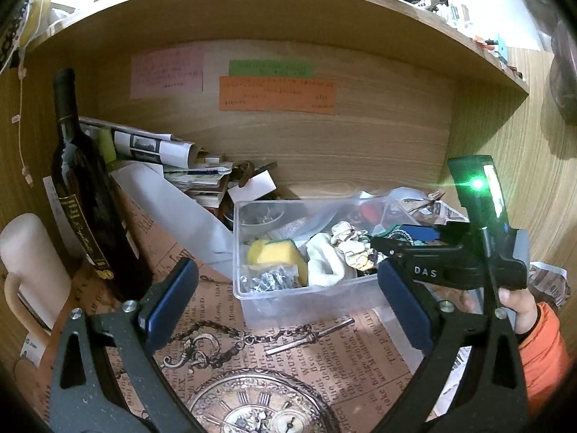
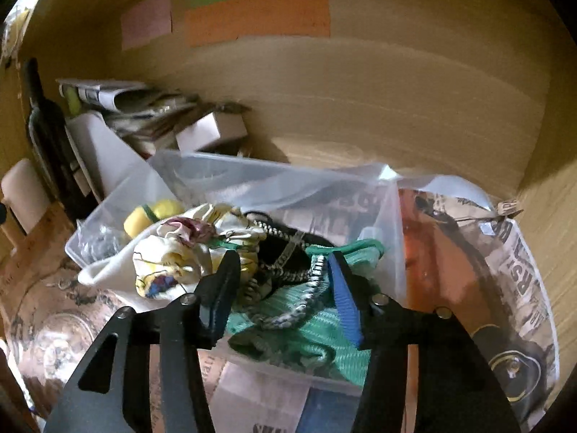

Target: Organize soft objects

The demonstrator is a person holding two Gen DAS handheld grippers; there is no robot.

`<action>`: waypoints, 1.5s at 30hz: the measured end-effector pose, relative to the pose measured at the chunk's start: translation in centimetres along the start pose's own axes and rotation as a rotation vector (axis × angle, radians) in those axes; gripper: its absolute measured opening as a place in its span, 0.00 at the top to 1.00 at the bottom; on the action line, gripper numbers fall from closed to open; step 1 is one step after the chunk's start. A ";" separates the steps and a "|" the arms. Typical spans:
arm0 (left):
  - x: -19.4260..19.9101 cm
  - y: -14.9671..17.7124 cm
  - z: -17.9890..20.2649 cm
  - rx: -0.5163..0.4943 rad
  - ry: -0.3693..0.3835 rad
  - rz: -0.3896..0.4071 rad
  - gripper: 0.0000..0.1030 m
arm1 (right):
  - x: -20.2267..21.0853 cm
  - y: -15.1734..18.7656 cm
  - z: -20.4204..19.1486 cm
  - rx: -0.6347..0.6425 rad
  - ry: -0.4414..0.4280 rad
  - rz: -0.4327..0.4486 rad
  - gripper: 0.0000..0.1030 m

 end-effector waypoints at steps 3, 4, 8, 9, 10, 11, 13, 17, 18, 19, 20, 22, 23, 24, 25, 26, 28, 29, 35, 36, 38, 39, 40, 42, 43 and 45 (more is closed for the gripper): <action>0.2 -0.2 0.1 0.001 0.002 0.007 0.02 | 1.4 -0.2 -0.1 0.005 0.001 0.028 0.33; 0.3 -0.3 0.2 0.001 0.001 0.011 0.02 | 2.0 -0.5 -0.1 0.008 0.011 0.047 0.30; 1.2 -1.0 0.7 -0.002 0.003 0.043 0.02 | 5.1 -1.4 -0.3 0.037 0.037 0.123 0.28; 1.4 -1.2 0.7 -0.002 0.004 0.052 0.02 | 5.9 -1.6 -0.4 0.041 0.037 0.140 0.27; 1.6 -1.4 0.8 -0.002 0.006 0.061 0.02 | 7.2 -1.8 -0.6 0.046 0.039 0.169 0.26; 1.9 -1.8 1.0 -0.001 0.008 0.074 0.02 | 8.0 -2.0 -0.7 0.050 0.041 0.191 0.22; 2.6 -2.4 1.2 -0.001 0.013 0.098 0.01 | 10.3 -2.6 -1.0 0.055 0.047 0.254 0.18; 3.8 -3.6 1.6 0.000 0.023 0.142 0.00 | 14.0 -3.4 -1.7 0.053 0.042 0.351 0.14; 4.2 -3.9 1.7 -0.001 0.026 0.154 0.00 | 15.0 -3.5 -1.8 0.049 0.039 0.375 0.09; 4.5 -4.1 1.8 -0.003 0.027 0.165 0.00 | 15.9 -3.6 -1.9 0.045 0.038 0.402 0.06; 4.8 -4.3 1.9 -0.004 0.027 0.174 0.00 | 16.5 -3.7 -2.0 0.041 0.040 0.422 0.01; 5.3 -4.7 2.1 -0.009 0.028 0.188 0.00 | 17.8 -3.7 -2.1 0.035 0.051 0.461 0.00; 5.6 -4.8 2.2 -0.011 0.029 0.194 0.00 | 18.3 -3.7 -2.2 0.035 0.054 0.475 0.00; 5.7 -4.9 2.2 -0.013 0.030 0.197 0.00 | 18.7 -3.7 -2.3 0.035 0.052 0.484 0.00; 5.9 -5.0 2.3 -0.014 0.031 0.200 0.00 | 18.8 -3.7 -2.5 0.034 0.049 0.487 0.00; 6.2 -5.1 2.4 -0.015 0.031 0.205 0.00 | 19.0 -3.6 -2.6 0.031 0.047 0.490 0.00; 6.5 -5.2 2.5 -0.017 0.032 0.211 0.00 | 19.3 -3.5 -2.8 0.031 0.047 0.496 0.00; 6.7 -5.2 2.6 -0.018 0.032 0.217 0.00 | 19.5 -3.4 -2.9 0.031 0.051 0.499 0.00; 7.5 -5.3 2.9 -0.025 0.027 0.231 0.00 | 20.3 -2.9 -3.5 0.020 0.051 0.511 0.00; 7.6 -5.3 2.9 -0.026 0.026 0.233 0.00 | 20.3 -2.9 -3.5 0.020 0.051 0.513 0.00; 7.8 -5.3 3.0 -0.028 0.026 0.237 0.00 | 20.5 -2.9 -3.7 0.017 0.053 0.517 0.00; 7.9 -5.3 3.0 -0.028 0.025 0.239 0.00 | 20.6 -2.8 -3.7 0.016 0.053 0.518 0.00; 8.0 -5.3 3.0 -0.028 0.025 0.240 0.00 | 20.7 -2.8 -3.7 0.015 0.052 0.520 0.00; 8.0 -5.3 3.1 -0.029 0.024 0.242 0.00 | 20.7 -2.7 -3.7 0.015 0.052 0.521 0.00; 8.1 -5.3 3.1 -0.031 0.024 0.243 0.00 | 20.7 -2.7 -3.8 0.016 0.052 0.521 0.00; 8.1 -5.3 3.2 -0.033 0.021 0.246 0.00 | 20.8 -2.6 -3.8 0.017 0.051 0.522 0.00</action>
Point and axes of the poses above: each gripper's, at about its wrist camera, not at the fingertips, and x roughly against the way its jaws point, z to its right, y to its underside, the point moved 8 cm from there along -x, roughly the way its jaws point, and after that the axes turned 3 degrees about x, right-handed, at the moved point
